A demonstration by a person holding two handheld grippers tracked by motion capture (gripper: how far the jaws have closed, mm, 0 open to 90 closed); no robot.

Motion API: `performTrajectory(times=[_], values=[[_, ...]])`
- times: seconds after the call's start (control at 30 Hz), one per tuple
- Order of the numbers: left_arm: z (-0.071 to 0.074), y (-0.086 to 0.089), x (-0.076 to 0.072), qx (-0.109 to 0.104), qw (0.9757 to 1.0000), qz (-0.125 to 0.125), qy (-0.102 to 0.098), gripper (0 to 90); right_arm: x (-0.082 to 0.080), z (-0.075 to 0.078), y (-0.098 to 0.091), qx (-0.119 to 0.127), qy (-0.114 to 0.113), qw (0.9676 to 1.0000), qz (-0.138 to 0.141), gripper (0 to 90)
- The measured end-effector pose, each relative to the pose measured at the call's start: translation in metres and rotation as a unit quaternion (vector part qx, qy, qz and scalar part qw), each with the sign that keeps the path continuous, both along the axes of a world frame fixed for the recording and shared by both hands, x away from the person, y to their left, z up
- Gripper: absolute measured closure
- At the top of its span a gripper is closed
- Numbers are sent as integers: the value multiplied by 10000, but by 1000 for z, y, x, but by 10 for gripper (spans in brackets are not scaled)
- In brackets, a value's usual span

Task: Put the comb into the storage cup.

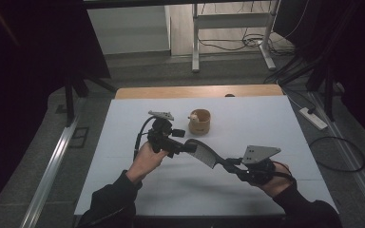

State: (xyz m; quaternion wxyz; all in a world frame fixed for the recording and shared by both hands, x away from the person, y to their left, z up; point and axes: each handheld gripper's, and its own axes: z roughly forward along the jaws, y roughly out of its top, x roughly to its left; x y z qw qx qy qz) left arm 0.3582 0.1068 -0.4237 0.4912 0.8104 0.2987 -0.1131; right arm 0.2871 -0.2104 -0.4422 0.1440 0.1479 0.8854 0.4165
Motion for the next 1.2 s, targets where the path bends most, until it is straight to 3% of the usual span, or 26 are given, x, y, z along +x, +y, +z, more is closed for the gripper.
performTrajectory(times=[0.27, 0.43, 0.5, 0.7, 0.87, 1.03, 1.2], values=[[-2, -4, 2, -18, 9999, -24, 129, 0, -2, 1, 4, 17, -94, 9999, 69, 726], [-2, -3, 2, -147, 9994, -56, 311, 15, -3, 1, 4, 6, -139, 9999, 86, 726], [-1, -1, 3, -215, 9989, -44, 419, 71, -3, 1, 4, 3, -151, 9999, 85, 726], [-4, 3, 4, -411, 9964, -144, 727, 377, -3, 0, 4, 0, -176, 9998, 85, 726], [-5, 4, 5, -515, 9945, -192, 890, 581, -3, 0, 5, -15, -218, 9997, 98, 726], [-5, 4, 5, -615, 9922, -227, 1058, 714, -4, 0, 5, -29, -256, 9996, 114, 726], [-6, 5, 5, -690, 9903, -217, 1190, 773, -4, 0, 5, -21, -273, 9995, 152, 726]])
